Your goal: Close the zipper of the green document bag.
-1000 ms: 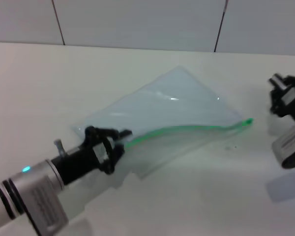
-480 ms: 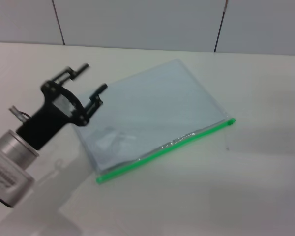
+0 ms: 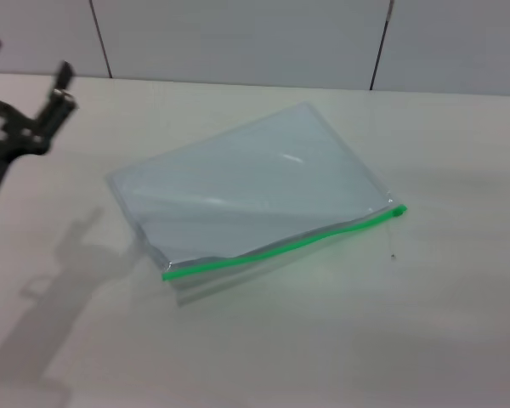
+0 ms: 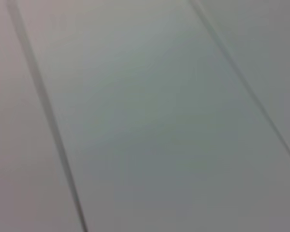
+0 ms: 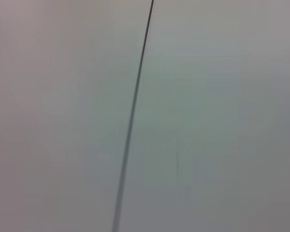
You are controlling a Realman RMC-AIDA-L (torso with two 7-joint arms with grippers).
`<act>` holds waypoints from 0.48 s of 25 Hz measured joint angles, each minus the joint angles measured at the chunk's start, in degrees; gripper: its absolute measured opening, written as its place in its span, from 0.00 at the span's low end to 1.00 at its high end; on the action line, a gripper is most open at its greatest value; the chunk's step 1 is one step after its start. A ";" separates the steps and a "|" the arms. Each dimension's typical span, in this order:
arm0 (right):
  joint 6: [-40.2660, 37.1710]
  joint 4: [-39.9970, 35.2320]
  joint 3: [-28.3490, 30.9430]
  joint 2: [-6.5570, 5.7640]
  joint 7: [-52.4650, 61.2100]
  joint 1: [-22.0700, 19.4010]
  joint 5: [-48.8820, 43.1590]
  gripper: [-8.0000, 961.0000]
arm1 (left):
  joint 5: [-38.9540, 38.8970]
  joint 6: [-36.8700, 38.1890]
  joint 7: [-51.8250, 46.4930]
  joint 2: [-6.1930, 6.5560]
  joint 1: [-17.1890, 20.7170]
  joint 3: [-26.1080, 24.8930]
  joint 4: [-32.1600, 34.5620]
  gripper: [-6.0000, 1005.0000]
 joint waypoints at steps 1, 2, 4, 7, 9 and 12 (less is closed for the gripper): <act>-1.45 0.00 -0.61 0.01 0.88 -0.13 0.00 0.82 | -0.79 0.75 -1.22 -0.02 0.31 0.00 0.02 0.78; -2.56 0.03 -1.00 0.02 1.28 -0.17 -0.01 0.85 | -1.63 1.43 -2.72 -0.02 0.63 0.00 0.00 0.79; -3.29 0.04 -1.58 0.01 1.64 -0.19 0.08 0.92 | -2.24 1.94 -4.38 0.02 0.89 -0.02 -0.12 0.82; -3.25 0.03 -1.76 -0.03 2.08 -0.21 0.27 0.92 | -3.00 2.35 -6.10 0.07 0.98 -0.08 -0.12 0.86; -3.31 0.04 -1.79 -0.03 2.08 -0.22 0.24 0.92 | -3.40 3.01 -7.52 0.08 1.07 -0.09 -0.12 0.85; -3.76 0.14 -1.82 0.02 2.04 -0.23 0.18 0.92 | -3.49 3.51 -8.33 0.07 1.11 -0.09 -0.14 0.85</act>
